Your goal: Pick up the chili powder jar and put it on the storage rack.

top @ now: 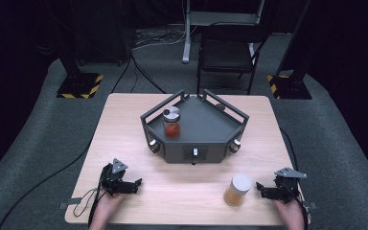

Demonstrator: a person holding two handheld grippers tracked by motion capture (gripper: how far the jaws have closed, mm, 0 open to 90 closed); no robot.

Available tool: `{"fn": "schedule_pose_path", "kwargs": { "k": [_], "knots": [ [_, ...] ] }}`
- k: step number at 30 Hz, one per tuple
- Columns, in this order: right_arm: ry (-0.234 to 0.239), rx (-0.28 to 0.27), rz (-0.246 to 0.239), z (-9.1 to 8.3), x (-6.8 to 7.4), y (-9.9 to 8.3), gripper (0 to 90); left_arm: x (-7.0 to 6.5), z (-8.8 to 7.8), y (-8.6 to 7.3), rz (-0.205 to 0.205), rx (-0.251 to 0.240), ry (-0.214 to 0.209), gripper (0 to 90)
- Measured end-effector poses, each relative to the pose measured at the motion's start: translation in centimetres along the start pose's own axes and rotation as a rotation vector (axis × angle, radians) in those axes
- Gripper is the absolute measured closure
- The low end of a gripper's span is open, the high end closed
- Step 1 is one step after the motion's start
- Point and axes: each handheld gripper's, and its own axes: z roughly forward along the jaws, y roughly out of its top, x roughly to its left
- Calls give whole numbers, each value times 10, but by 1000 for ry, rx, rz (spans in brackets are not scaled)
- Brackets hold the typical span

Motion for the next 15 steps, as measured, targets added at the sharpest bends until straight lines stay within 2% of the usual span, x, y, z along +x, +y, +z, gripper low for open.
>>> {"fn": "schedule_pose_path", "kwargs": {
  "k": [15],
  "knots": [
    [3,0,-4,0,0,0,30,-1,0,0,-5,0,3,2]
  ]
}}
